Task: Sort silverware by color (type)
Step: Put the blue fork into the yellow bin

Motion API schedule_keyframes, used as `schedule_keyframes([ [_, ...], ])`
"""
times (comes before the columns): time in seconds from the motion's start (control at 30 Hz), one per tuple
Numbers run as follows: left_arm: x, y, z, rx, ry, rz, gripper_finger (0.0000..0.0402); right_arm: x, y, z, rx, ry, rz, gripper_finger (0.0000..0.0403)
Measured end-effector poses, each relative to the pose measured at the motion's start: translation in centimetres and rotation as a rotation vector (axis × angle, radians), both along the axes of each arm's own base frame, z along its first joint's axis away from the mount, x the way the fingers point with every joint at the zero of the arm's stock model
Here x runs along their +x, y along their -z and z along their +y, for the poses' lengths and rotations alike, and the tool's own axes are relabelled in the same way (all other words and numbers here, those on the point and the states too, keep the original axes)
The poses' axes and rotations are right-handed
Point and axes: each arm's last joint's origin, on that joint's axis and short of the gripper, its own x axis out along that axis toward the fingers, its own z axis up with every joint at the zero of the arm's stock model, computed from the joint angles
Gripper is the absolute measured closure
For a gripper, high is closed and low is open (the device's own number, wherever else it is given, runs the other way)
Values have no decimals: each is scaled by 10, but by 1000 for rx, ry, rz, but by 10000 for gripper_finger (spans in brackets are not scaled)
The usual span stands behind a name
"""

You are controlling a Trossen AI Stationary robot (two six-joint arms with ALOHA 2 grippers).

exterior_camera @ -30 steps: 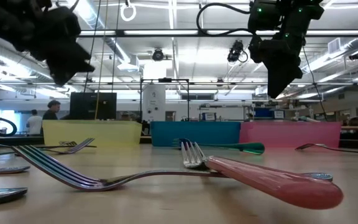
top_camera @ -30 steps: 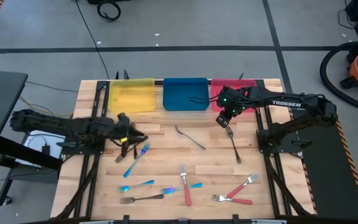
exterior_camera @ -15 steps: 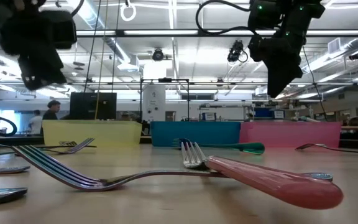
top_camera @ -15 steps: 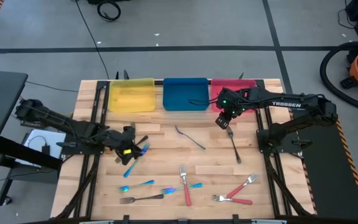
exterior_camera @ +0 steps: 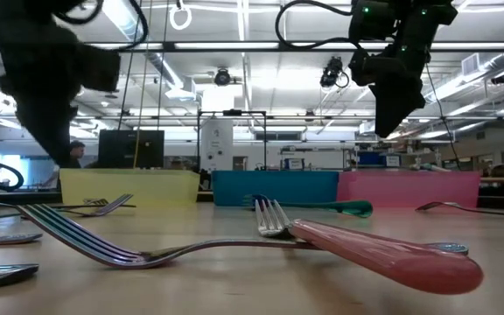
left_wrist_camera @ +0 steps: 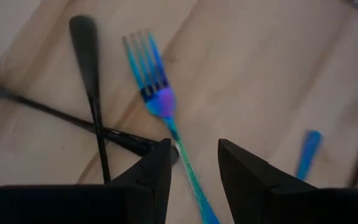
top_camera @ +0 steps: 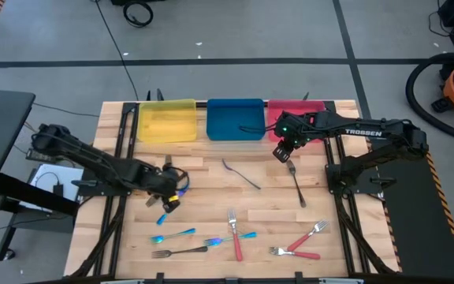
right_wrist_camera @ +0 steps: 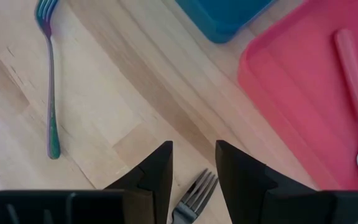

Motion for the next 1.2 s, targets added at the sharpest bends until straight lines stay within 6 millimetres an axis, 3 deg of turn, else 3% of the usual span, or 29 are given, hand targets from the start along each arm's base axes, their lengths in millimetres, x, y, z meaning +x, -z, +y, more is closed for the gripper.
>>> schedule_keyframes([
  [0.33,16,30,-2,30,-28,108,272,0,0,1,-21,-16,8,274],
  [0.87,27,57,-6,63,-24,182,273,0,0,1,-23,-18,8,274],
  [1.2,28,58,-6,59,-45,178,345,1,0,0,-30,-30,4,274],
])
